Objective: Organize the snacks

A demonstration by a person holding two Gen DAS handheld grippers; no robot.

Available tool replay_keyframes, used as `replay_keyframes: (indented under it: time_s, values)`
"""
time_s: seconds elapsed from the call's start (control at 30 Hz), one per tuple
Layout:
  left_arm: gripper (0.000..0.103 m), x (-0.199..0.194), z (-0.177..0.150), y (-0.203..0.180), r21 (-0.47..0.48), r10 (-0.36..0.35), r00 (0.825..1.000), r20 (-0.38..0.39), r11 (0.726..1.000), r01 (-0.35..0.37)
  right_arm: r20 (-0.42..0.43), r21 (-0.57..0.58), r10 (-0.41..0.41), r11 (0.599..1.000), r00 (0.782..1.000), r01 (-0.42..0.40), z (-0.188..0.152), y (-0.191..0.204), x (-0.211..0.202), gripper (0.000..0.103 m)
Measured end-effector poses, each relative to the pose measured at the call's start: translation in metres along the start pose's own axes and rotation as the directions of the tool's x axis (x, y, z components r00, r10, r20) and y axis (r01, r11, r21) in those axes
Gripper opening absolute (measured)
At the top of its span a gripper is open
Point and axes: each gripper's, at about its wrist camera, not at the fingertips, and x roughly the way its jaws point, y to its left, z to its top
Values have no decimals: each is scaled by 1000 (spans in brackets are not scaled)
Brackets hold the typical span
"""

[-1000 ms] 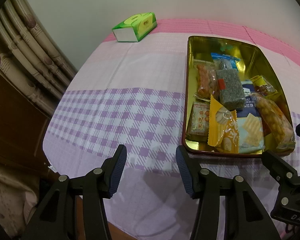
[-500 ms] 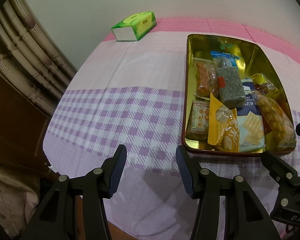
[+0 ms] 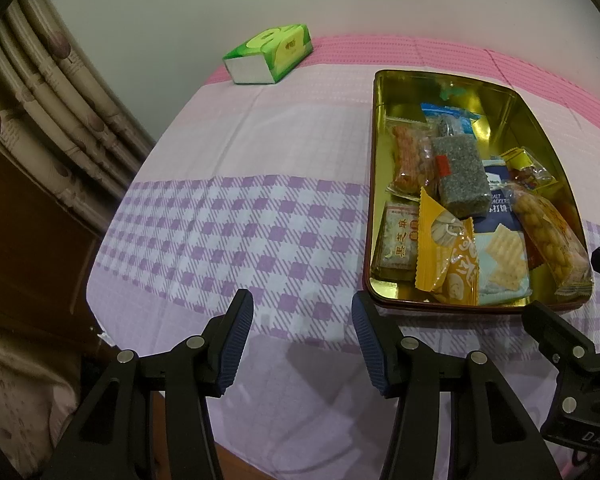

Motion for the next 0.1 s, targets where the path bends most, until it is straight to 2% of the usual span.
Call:
replay_keyframes:
  time_s: [0.1]
  values:
    - [53,0,0,-1,4,-2,1000,-2,1000,2,0,1,3,1000,1000,-3,0,0,0,97]
